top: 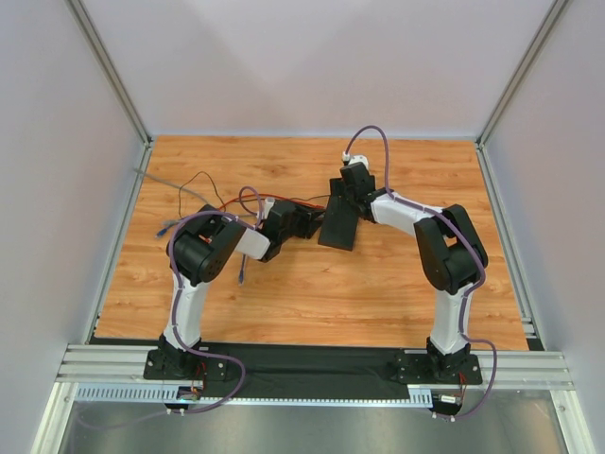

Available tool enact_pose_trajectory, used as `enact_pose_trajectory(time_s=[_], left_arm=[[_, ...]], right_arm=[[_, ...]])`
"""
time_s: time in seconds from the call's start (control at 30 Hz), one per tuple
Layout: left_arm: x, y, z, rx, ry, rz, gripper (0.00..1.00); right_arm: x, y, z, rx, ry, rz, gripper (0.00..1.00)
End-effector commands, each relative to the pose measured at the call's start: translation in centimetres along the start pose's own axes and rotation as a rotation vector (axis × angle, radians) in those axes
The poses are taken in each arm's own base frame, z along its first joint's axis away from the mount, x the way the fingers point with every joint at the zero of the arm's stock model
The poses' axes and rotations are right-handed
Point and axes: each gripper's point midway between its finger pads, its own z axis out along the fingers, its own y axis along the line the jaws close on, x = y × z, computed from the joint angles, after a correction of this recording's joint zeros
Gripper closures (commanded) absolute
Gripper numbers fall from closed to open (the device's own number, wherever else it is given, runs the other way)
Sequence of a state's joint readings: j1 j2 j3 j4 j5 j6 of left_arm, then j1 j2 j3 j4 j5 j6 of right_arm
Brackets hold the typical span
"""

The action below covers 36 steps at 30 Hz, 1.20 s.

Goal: Pull the plug from the switch port

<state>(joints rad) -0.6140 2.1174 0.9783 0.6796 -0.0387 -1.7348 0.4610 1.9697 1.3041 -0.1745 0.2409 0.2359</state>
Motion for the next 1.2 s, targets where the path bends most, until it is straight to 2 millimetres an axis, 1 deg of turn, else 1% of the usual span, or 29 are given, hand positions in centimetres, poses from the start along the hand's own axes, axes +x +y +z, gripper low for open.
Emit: enact_pose_trajectory(time_s=[0.0, 0.07, 0.1, 0.17, 0.27, 0.53, 0.6, 0.67, 0.73, 0.8, 0.87, 0.9, 0.93, 1.03, 1.07, 1.1, 1.13, 1.17], left_arm=[[-0.7, 4.0, 0.6, -0.145, -0.022, 0.003, 0.48], [-0.8, 4.4, 0.5, -0.158, -0.03, 0.005, 0.48], [-1.0, 4.4, 0.5, -0.16, -0.038, 0.004, 0.5], [-1.1, 4.8, 0.5, -0.173, -0.045, 0.007, 0.52], [-1.2, 4.8, 0.6, -0.166, -0.049, 0.002, 0.65], [-1.1, 5.3, 1.1, -0.171, -0.044, -0.003, 0.64], [-1.0, 5.4, 1.2, -0.171, -0.039, -0.001, 0.66], [-1.1, 5.4, 1.2, -0.16, -0.041, -0.002, 0.72], [-1.1, 5.3, 1.2, -0.154, -0.039, 0.001, 0.75], [-1.1, 5.3, 1.1, -0.152, -0.04, 0.005, 0.85], [-1.1, 5.3, 1.1, -0.151, -0.036, 0.012, 0.9], [-1.0, 5.4, 1.0, -0.154, -0.033, 0.016, 0.9], [-1.0, 5.4, 1.0, -0.155, -0.032, 0.025, 0.94], [-1.1, 5.4, 0.8, -0.156, -0.036, 0.041, 0.99], [-1.1, 5.4, 0.7, -0.154, -0.036, 0.042, 1.0], [-1.1, 5.4, 0.7, -0.153, -0.035, 0.047, 1.0], [-1.1, 5.4, 0.7, -0.147, -0.034, 0.05, 1.0], [-1.1, 5.4, 0.7, -0.145, -0.035, 0.055, 1.0]], right_arm=[[-2.0, 0.2, -0.1, -0.015, -0.053, 0.01, 0.21], [-2.0, 0.2, 0.1, -0.021, -0.051, 0.015, 0.21], [-1.9, 0.3, 0.1, -0.027, -0.049, 0.015, 0.21], [-1.9, 0.3, 0.2, -0.032, -0.044, 0.018, 0.21], [-1.7, 0.5, 0.3, -0.037, -0.038, 0.016, 0.21], [-1.6, 0.5, 0.3, -0.043, -0.035, 0.013, 0.22], [-1.6, 0.6, 0.4, -0.048, -0.034, 0.013, 0.22], [-1.5, 0.5, 0.4, -0.045, -0.031, 0.011, 0.22], [-1.5, 0.5, 0.4, -0.045, -0.031, 0.011, 0.22], [-1.6, 0.5, 0.4, -0.048, -0.032, 0.011, 0.22], [-1.7, 0.7, 0.3, -0.053, -0.036, 0.009, 0.22], [-1.7, 0.8, 0.3, -0.058, -0.033, 0.01, 0.22], [-1.8, 0.9, 0.2, -0.062, -0.035, 0.008, 0.22], [-2.0, 1.2, 0.1, -0.068, -0.036, -0.005, 0.21], [-2.0, 1.3, 0.1, -0.063, -0.035, -0.018, 0.21], [-2.6, 1.3, 0.1, -0.055, -0.049, -0.025, 0.21], [-2.0, 1.7, 0.3, -0.049, -0.031, -0.047, 0.2], [-2.1, 1.7, 0.4, -0.037, -0.027, -0.066, 0.2]])
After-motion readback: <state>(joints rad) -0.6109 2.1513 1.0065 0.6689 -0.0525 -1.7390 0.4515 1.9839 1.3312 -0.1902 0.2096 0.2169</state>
